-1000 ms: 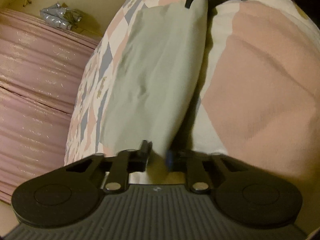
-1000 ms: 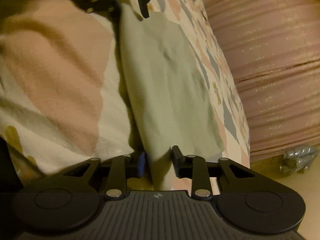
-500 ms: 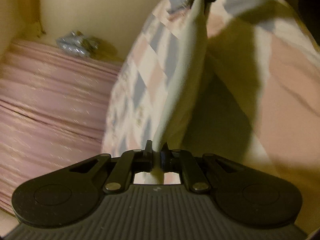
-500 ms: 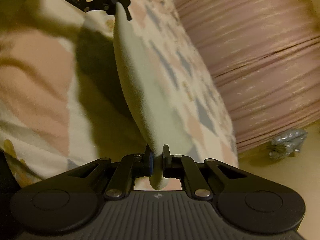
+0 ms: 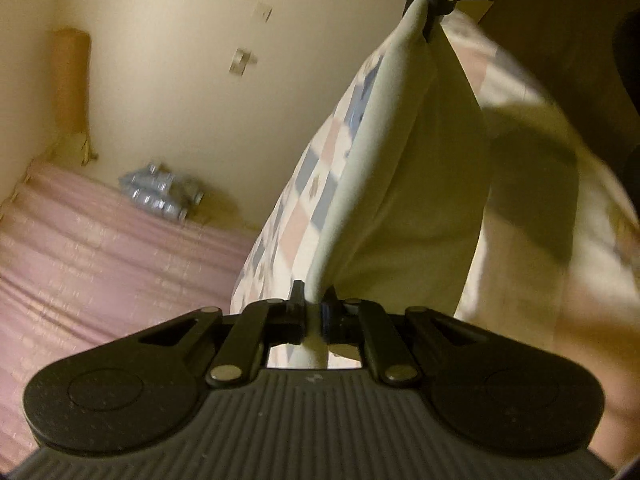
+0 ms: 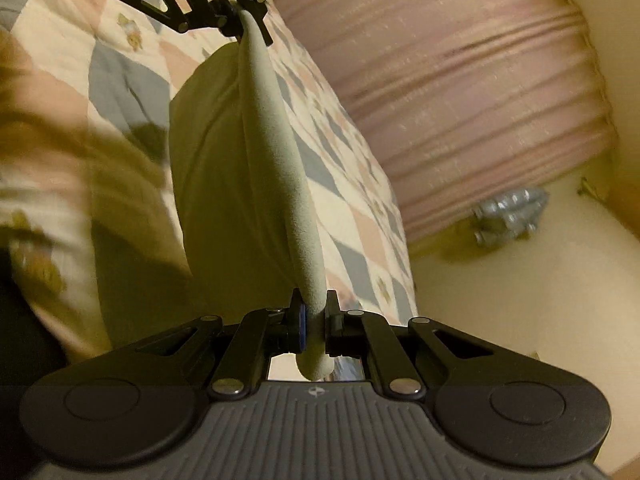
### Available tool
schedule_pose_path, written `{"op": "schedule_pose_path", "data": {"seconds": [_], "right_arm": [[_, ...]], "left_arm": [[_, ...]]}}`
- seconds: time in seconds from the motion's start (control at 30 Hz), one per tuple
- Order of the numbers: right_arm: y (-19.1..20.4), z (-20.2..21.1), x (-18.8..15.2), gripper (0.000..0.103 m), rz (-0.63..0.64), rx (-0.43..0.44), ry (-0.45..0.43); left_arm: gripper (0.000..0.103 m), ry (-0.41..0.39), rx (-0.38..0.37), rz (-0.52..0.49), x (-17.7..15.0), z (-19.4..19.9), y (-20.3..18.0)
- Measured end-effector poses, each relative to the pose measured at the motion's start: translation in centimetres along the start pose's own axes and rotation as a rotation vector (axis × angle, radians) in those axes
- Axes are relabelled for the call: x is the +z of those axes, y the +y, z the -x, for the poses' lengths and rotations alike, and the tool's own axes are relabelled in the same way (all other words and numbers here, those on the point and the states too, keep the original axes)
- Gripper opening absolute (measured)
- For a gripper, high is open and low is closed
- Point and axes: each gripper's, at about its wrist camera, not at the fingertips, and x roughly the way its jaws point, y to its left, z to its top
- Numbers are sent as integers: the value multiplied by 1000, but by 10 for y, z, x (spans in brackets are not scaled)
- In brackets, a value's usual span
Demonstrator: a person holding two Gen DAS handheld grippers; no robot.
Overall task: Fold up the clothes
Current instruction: 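Carry the shirt with both grippers and lower it onto the blue clothes stack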
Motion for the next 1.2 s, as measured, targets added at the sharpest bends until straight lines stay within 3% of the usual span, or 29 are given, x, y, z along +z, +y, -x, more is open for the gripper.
{"op": "schedule_pose_path", "data": {"seconds": [0.2,0.37,0.53,0.67,0.77,0.87,0.97,1.07,1.2], "right_arm": [[-24,23,-43,6,-67,-44,89],[-56,-3,-78,5,-109,-64,137],[-102,-49,-114,5,-128,-115,170],[-165,-96,-138,5,-112,-261,165],[-190,-126,-153,6,-104,-379,143],[-179,-165,-179,6,-160,-339,172],[-137,-198,-203,6,-175,-223,229],[-100,-221,-224,5,-159,-101,278],[-91,-216,-229,14,-175,-89,278]], "left_arm": [[6,-100,-60,15,47,-43,8],[6,-141,-81,12,88,-111,19],[6,-194,-35,29,133,-199,50],[6,-251,74,82,169,-261,81],[6,-257,29,136,176,-305,74],[6,-191,-106,117,167,-356,29],[6,-129,-203,42,154,-385,-26],[6,-122,-213,26,141,-395,-44],[12,-141,-202,66,135,-391,-40]]}}
